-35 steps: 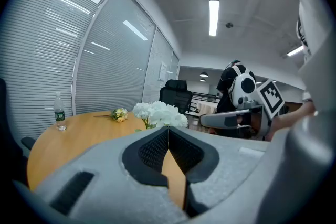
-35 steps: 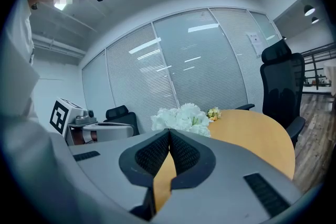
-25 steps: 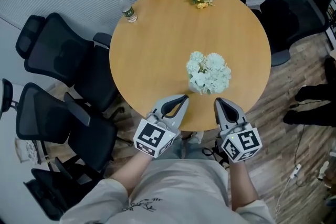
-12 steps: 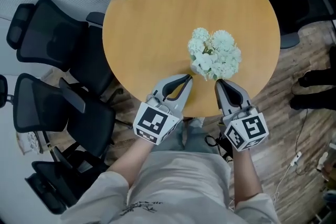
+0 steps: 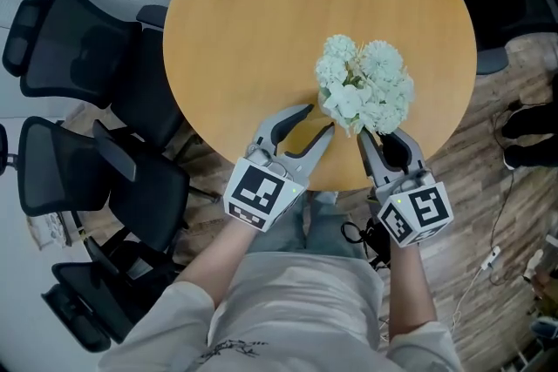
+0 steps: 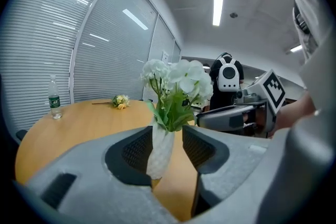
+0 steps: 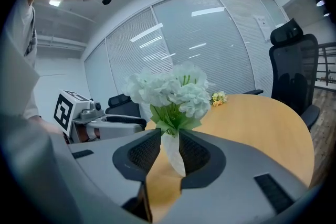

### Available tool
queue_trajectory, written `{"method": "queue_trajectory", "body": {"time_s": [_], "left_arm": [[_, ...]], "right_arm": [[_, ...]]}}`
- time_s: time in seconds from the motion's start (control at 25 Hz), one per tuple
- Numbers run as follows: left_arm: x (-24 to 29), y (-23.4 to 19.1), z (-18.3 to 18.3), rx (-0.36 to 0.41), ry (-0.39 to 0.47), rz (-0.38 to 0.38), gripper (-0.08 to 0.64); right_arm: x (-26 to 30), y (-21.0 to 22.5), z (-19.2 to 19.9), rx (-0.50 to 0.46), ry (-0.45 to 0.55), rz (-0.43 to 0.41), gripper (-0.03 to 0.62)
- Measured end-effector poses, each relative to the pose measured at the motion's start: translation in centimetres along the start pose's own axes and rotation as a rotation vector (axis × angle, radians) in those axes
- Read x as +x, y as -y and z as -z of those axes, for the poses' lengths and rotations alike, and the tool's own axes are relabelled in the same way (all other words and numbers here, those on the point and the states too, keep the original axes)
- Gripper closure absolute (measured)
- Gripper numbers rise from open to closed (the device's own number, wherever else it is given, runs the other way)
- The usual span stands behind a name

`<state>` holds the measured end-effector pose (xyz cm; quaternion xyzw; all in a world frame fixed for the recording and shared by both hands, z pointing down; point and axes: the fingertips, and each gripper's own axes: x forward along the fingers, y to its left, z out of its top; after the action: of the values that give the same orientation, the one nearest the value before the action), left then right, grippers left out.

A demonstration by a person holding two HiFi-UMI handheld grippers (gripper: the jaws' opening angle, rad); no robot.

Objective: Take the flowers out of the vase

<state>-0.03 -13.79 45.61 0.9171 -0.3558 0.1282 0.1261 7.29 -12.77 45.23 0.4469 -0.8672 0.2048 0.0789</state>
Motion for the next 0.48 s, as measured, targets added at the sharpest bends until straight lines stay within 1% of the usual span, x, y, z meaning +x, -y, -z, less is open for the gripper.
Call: {"method": "queue_trajectory", "body": {"time_s": [0.04,0.08,0.24,0.32,0.48], "left_arm": [[0.4,-0.1,0.2,0.002,-0.005,0.003,0.361],[0.8,-0.2,0.5,0.005,-0.011,0.006,0.339],[2.4,-0.5,1.8,0.008,-0.046,0.029,0.287],[3.4,-0.7,2.3,0.021,-0.066,0.040,0.260],[4.9,-1.1,2.8,0.051,-0.087,0.049,0.240]], "right_arm": [[0.2,0.1,0.1,0.000,-0.002,-0.007,0.499],[0.3,0.1,0.2,-0.002,-0.004,-0.018,0.492],[0.6,0.0,0.3,-0.029,-0.001,-0.040,0.453],[0.8,0.2,0.1,-0.031,0.005,-0.043,0.441],[1.2,0.5,0.0,-0.033,0.010,-0.045,0.426]]}}
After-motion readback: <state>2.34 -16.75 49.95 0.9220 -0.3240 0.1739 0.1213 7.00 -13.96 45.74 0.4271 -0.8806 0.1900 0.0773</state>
